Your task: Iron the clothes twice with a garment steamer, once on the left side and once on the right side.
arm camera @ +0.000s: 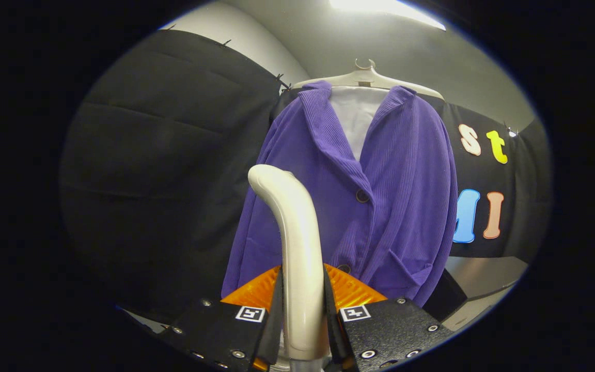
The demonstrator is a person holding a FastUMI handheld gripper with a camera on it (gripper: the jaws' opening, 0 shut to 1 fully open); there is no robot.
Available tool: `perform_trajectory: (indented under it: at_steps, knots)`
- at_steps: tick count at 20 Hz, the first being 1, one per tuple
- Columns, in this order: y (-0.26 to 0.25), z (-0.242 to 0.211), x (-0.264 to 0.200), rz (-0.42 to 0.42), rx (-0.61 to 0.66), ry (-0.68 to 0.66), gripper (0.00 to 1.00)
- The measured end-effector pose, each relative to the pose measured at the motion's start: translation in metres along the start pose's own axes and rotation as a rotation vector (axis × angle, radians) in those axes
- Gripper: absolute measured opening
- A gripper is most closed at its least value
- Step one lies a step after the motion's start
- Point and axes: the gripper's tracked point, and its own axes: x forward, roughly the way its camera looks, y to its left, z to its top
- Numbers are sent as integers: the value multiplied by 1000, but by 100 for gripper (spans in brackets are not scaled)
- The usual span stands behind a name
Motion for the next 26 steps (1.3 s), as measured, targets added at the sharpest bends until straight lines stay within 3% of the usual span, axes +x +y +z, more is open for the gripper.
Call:
perform_trajectory:
  at_steps: [26]
  knots:
    - [20, -165, -49, 43, 1, 236, 38]
